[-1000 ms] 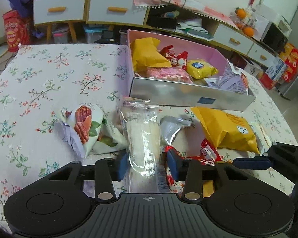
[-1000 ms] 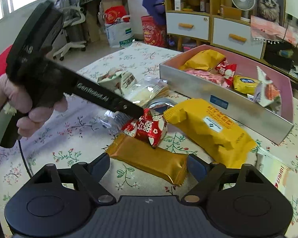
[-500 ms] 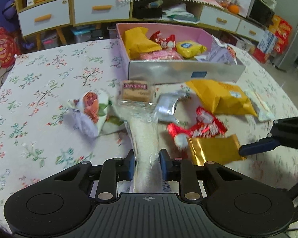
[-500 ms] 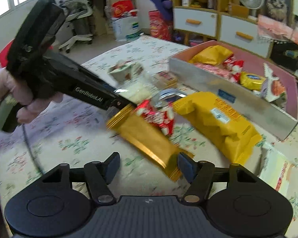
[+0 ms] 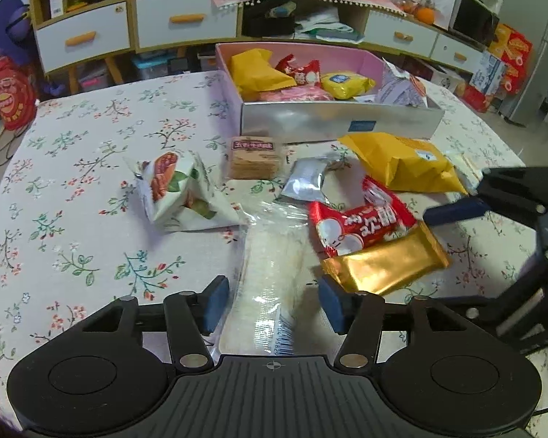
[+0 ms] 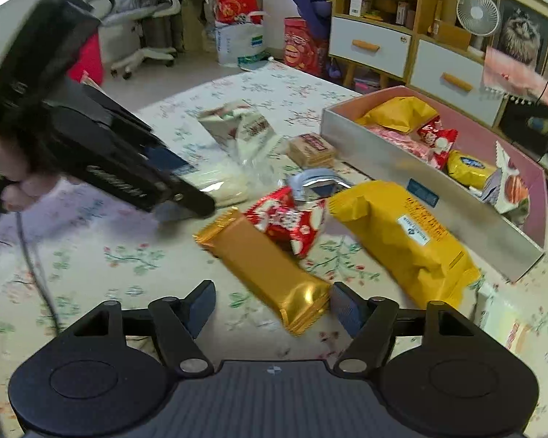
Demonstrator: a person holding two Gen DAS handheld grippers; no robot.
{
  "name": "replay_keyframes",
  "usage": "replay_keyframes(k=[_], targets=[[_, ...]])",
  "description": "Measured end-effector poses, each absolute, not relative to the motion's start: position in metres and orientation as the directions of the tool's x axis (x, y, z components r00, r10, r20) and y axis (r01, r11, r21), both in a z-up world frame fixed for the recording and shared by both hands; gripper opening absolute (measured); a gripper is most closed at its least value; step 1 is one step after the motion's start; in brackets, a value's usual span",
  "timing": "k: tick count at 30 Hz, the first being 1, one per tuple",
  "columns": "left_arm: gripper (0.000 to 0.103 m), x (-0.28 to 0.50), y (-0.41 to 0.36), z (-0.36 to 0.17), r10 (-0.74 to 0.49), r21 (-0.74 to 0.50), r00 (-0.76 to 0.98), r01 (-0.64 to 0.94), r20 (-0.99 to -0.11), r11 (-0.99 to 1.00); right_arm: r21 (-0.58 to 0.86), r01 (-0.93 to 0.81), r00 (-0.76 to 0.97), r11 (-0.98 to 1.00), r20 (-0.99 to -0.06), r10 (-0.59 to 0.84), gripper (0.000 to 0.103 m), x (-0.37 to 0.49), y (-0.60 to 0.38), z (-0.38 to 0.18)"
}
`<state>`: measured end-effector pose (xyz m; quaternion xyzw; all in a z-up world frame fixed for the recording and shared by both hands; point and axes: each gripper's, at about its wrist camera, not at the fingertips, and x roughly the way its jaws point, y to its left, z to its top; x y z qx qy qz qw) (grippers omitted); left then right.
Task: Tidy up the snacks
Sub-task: 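Grasp the clear-wrapped bread stick with the left gripper while the right grasps the gold bar packet, then lift and carry the bread stick and gold bar packet over the tray box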
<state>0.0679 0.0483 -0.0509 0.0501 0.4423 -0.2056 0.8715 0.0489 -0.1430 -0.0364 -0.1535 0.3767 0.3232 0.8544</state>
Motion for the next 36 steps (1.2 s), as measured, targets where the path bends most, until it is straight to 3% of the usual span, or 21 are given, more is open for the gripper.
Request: replay_keyframes(k=[3,6,11,14,19,22,28,30,36], targets=[[0.056,0.066,0.045,-0.052,-0.306,-0.069,0.529,0.42,-0.791,0.905,-0.03,-0.657,0.511,0.753,-0.752,0.417,0.057,0.055,-0.139,-0.043],[0.056,0.066,0.046,-0.052,-0.302,-0.061,0.527,0.425,-0.795,0.903,-0.029,-0.667,0.507,0.744,-0.75,0.425,0.057,0.053,-0.137,-0.043],[0.056,0.067,0.048,-0.053,-0.268,-0.027,0.539,0.413,-0.798,0.91,0.032,-0.727,0.424,0.686,-0.764,0.486,0.05,0.041,-0.136,-0.037],[0.056,0.066,0.05,-0.053,-0.265,-0.024,0.543,0.411,-0.797,0.912,0.084,-0.748,0.378,0.659,-0.762,0.526,0.038,0.036,-0.134,-0.033],[0.055,0.062,0.049,-0.053,-0.26,-0.006,0.549,0.42,-0.794,0.908,0.04,-0.722,0.429,0.691,-0.758,0.492,0.037,0.037,-0.126,-0.036],[0.053,0.061,0.049,-0.053,-0.263,-0.007,0.548,0.425,-0.794,0.905,0.024,-0.725,0.434,0.688,-0.76,0.484,0.032,0.037,-0.12,-0.039],[0.031,0.06,0.048,-0.051,-0.261,-0.003,0.549,0.425,-0.794,0.905,0.026,-0.732,0.432,0.68,-0.755,0.493,0.005,0.034,-0.114,-0.037],[0.023,0.059,0.048,-0.05,-0.265,-0.008,0.549,0.426,-0.793,0.905,0.02,-0.732,0.434,0.681,-0.757,0.489,0.002,0.033,-0.113,-0.036],[0.019,0.057,0.048,-0.047,-0.26,-0.008,0.555,0.415,-0.79,0.91,-0.001,-0.744,0.436,0.668,-0.758,0.485,0.0,0.028,-0.11,-0.033]])
